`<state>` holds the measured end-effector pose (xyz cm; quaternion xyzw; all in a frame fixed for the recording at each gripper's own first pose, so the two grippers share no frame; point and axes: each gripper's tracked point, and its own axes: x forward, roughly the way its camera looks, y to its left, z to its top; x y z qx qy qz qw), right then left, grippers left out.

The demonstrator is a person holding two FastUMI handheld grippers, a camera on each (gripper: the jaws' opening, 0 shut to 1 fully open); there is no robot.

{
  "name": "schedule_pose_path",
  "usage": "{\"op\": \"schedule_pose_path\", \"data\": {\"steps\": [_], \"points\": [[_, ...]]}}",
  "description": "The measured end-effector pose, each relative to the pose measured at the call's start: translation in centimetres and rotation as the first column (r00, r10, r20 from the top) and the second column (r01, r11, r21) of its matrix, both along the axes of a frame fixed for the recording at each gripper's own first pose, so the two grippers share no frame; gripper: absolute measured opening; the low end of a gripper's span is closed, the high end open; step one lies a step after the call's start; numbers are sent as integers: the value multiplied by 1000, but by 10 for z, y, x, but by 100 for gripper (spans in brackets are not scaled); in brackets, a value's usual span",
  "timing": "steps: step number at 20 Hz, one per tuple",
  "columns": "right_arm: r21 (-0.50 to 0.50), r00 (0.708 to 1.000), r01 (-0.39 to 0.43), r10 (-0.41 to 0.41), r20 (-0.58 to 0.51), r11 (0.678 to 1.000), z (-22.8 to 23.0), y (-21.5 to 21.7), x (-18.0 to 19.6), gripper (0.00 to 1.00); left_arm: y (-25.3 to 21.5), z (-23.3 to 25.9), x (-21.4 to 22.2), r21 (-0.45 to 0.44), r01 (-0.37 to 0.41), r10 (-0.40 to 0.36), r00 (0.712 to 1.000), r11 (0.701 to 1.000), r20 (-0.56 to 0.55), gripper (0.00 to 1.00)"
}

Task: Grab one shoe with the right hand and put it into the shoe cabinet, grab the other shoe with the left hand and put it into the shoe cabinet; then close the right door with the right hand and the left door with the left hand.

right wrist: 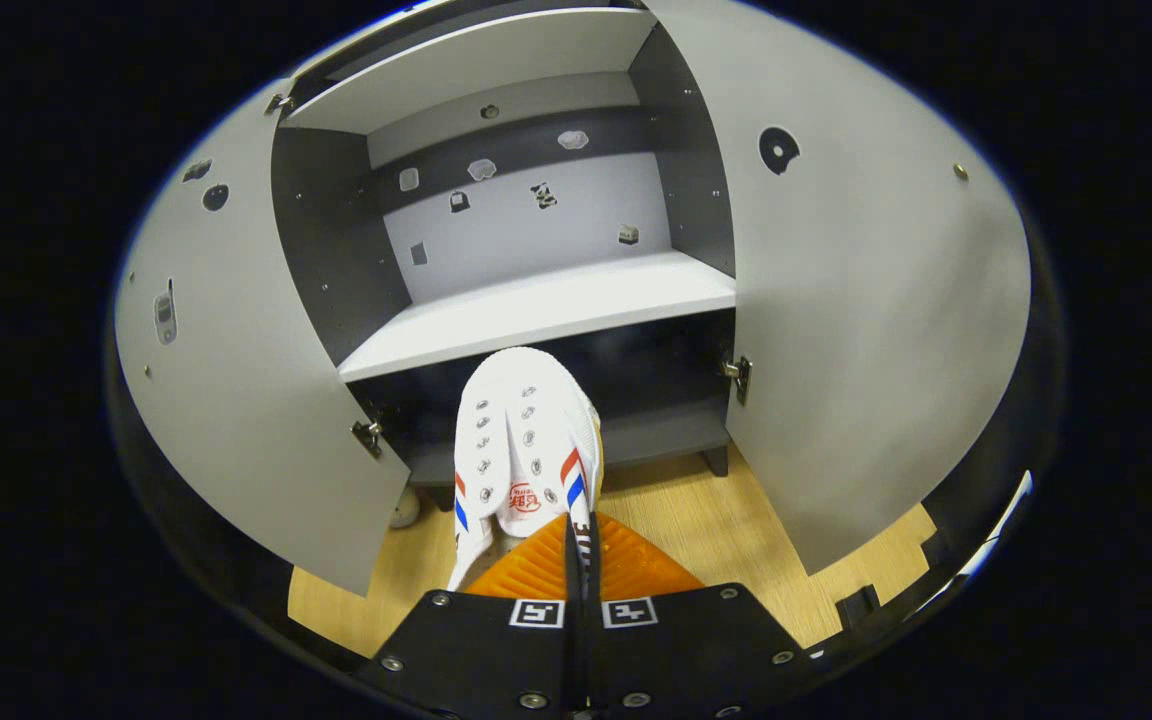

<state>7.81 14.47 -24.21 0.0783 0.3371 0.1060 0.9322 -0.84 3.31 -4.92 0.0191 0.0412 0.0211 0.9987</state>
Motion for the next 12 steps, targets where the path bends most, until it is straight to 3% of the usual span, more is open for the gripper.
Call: {"op": "schedule_pose_path", "data": {"steps": [12], "points": [[-38,986,-1,7,166,999,118,-24,-22,0,24,-20,-1,11,-44,45,999,999,-29,98]]}}
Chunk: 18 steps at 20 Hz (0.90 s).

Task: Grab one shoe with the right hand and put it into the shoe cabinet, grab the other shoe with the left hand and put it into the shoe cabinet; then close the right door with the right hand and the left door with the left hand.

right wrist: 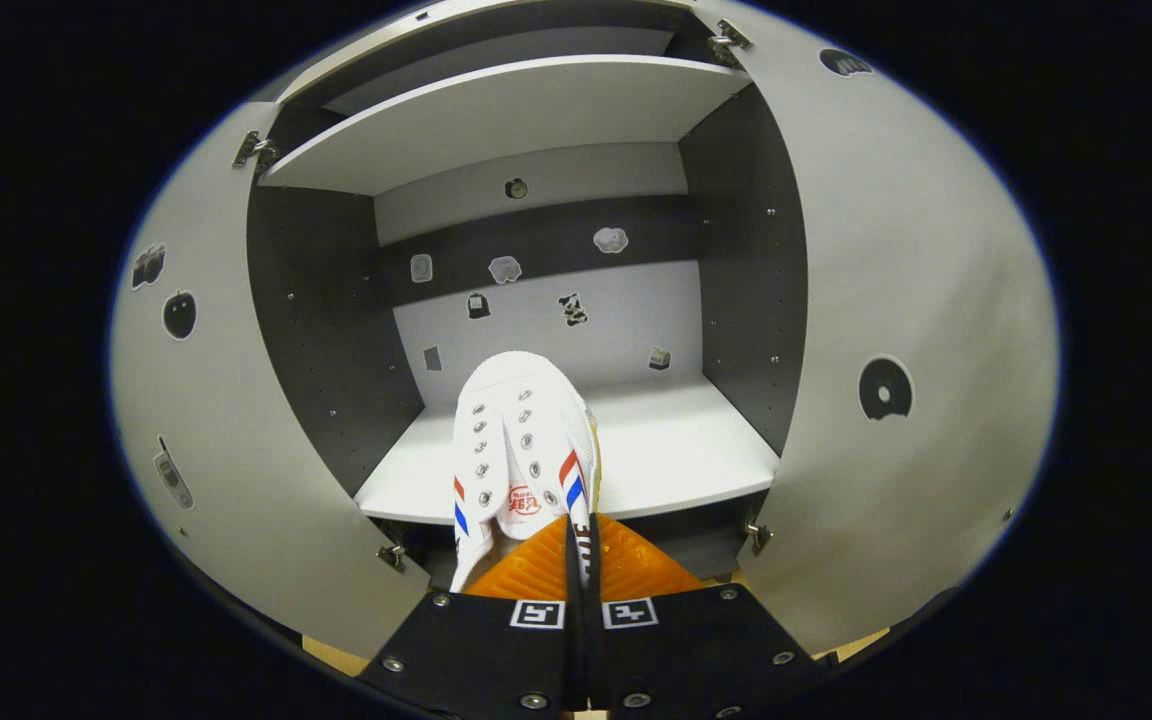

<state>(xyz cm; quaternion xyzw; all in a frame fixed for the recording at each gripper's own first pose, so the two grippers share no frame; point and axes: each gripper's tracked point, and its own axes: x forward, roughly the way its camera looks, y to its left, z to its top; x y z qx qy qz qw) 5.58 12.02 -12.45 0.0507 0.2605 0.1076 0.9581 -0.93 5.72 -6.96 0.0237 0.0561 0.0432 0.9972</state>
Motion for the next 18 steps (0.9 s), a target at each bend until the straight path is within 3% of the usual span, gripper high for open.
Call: {"op": "schedule_pose_path", "data": {"steps": [5,16,18], "points": [[-1,1000,25,-25,-3,1000,24,-3,-3,0,12,-14,5,12,-40,41,999,999,-25,98],[-48,986,104,-109,-129,993,-7,-11,6,0,31,-32,14,46,-132,135,988,990,-71,98],[-27,990,84,-86,-115,996,-2,-9,3,9,25,-31,18,45,-131,134,988,990,-73,98]]}}
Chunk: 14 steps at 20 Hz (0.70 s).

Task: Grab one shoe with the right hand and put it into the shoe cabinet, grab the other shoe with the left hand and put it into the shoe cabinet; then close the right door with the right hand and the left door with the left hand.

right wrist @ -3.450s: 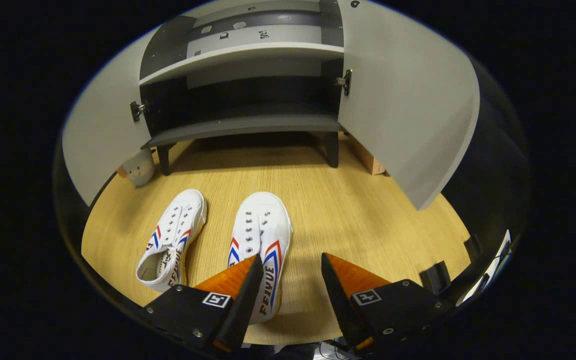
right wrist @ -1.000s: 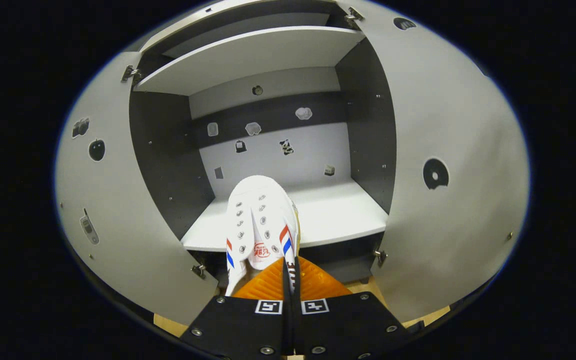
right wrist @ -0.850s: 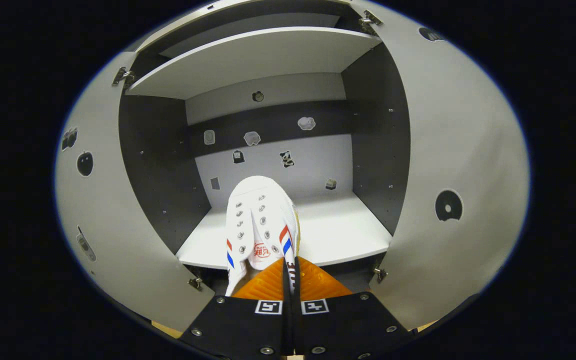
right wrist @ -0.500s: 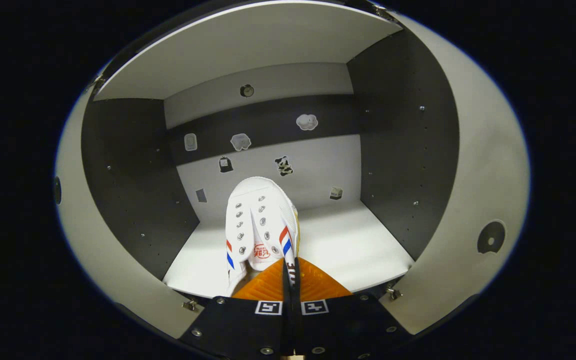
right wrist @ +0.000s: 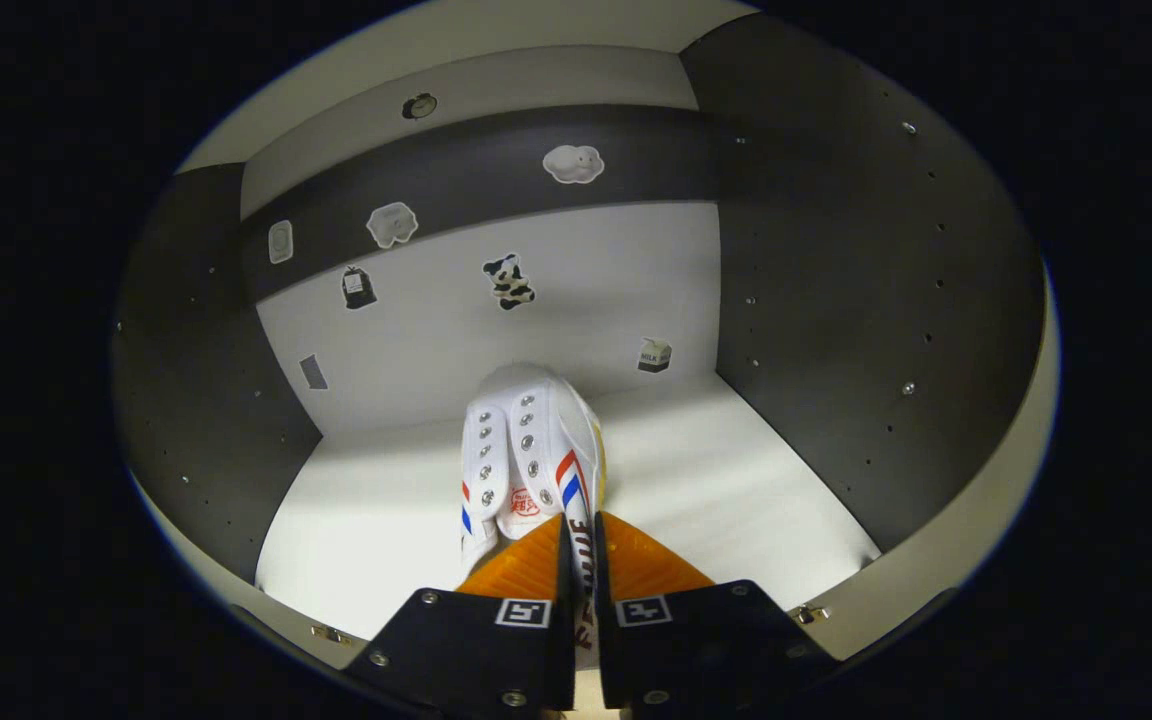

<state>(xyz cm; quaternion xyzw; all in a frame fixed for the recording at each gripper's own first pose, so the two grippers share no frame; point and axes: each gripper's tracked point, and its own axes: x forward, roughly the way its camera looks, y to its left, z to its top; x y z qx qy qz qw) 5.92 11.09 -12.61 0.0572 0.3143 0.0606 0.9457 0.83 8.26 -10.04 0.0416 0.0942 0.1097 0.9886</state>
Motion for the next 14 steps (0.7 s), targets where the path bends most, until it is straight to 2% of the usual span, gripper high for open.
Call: {"op": "schedule_pose_path", "data": {"steps": [1,4,5,6,7,9,11,14], "points": [[-2,999,6,-6,43,1000,11,-4,1,22,-3,1,3,-2,1,-1,1000,1000,4,98],[21,989,-11,8,148,1000,50,-6,-8,33,-23,7,5,-24,29,-28,999,999,28,99],[23,986,-22,18,163,999,59,-9,-16,41,-32,7,2,-30,44,-43,999,999,32,98],[18,983,-30,26,182,999,70,-11,-26,42,-40,6,1,-31,59,-58,998,998,31,98],[14,978,-41,37,204,999,83,-13,-39,62,-47,4,-2,-30,74,-73,997,997,29,98],[13,966,-54,49,253,998,109,-18,-59,77,-61,1,-6,-31,105,-104,994,994,22,98],[28,952,-74,62,299,997,135,-22,-84,85,-74,-3,-9,-46,134,-134,991,990,12,98],[18,931,-88,75,356,996,166,-35,-125,89,-90,-9,-16,-68,169,-168,986,983,14,98]]}}
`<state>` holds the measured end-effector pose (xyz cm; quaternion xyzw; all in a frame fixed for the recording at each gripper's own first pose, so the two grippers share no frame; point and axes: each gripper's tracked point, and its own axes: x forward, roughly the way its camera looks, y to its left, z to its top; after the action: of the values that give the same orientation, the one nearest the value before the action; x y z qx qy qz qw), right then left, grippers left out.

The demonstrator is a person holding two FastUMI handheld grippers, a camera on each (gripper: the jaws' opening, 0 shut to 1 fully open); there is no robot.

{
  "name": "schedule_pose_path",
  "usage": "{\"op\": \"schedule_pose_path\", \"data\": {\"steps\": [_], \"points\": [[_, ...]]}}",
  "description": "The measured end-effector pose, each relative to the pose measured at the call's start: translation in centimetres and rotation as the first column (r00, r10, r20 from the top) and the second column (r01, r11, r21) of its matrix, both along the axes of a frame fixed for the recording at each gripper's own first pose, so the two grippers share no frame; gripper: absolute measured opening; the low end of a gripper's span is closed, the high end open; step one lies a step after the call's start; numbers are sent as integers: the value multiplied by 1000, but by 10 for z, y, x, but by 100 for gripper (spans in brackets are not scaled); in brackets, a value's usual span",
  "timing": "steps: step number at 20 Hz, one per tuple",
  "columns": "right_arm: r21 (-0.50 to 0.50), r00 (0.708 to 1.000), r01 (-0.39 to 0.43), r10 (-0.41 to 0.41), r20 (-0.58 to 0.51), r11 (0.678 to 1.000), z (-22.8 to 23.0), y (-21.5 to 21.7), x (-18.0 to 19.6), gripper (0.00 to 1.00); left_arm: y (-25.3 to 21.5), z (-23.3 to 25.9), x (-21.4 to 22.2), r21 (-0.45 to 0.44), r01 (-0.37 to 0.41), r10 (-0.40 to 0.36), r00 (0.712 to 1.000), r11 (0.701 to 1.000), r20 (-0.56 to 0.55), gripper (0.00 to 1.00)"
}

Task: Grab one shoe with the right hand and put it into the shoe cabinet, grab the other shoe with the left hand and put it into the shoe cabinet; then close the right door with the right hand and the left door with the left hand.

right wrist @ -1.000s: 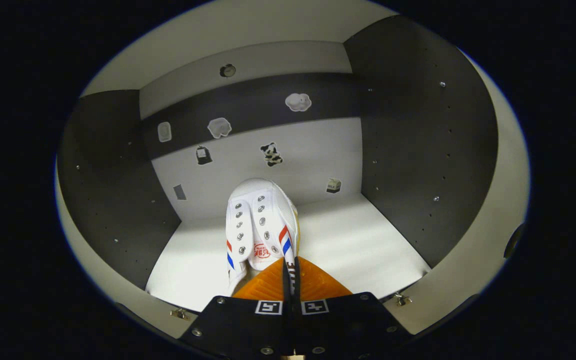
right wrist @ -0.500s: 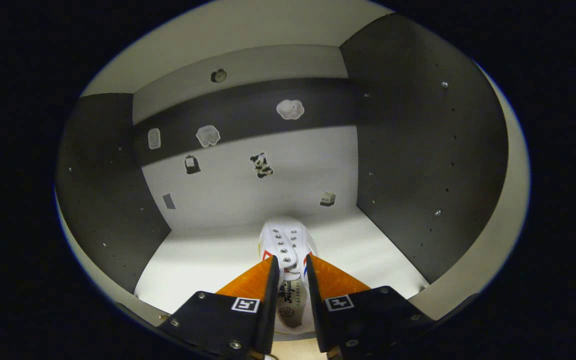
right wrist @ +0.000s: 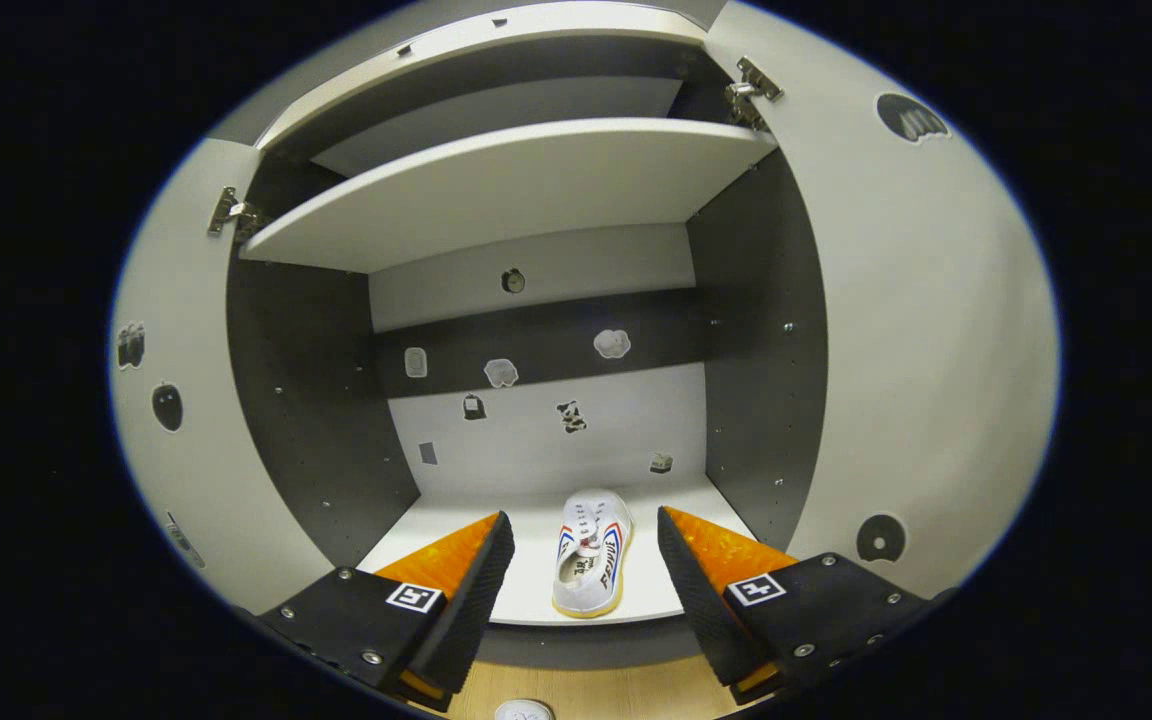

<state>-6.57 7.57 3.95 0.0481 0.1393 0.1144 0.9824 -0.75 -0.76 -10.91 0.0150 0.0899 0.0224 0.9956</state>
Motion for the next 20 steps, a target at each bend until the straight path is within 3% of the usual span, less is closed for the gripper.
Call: {"op": "schedule_pose_path", "data": {"steps": [4,5,6,10,16,20], "points": [[-18,997,1,0,78,1000,26,-18,-51,93,-22,-27,-2,-1,43,-43,999,999,-20,98],[-12,995,0,1,95,1000,33,-23,-64,99,-26,-37,-3,3,48,-48,999,999,-22,99],[-6,994,0,0,107,1000,37,-28,-76,93,-32,-49,-2,7,56,-55,998,998,-35,98],[-50,984,31,-21,176,998,56,-60,-122,93,-73,-113,-1,-11,135,-136,984,991,-115,99],[-61,966,86,-68,248,994,79,-108,-180,93,-123,-217,4,-52,222,-227,927,974,-299,99],[-90,964,126,-101,244,988,76,-142,-203,93,-154,-292,4,-106,270,-289,858,957,-425,99]]}}
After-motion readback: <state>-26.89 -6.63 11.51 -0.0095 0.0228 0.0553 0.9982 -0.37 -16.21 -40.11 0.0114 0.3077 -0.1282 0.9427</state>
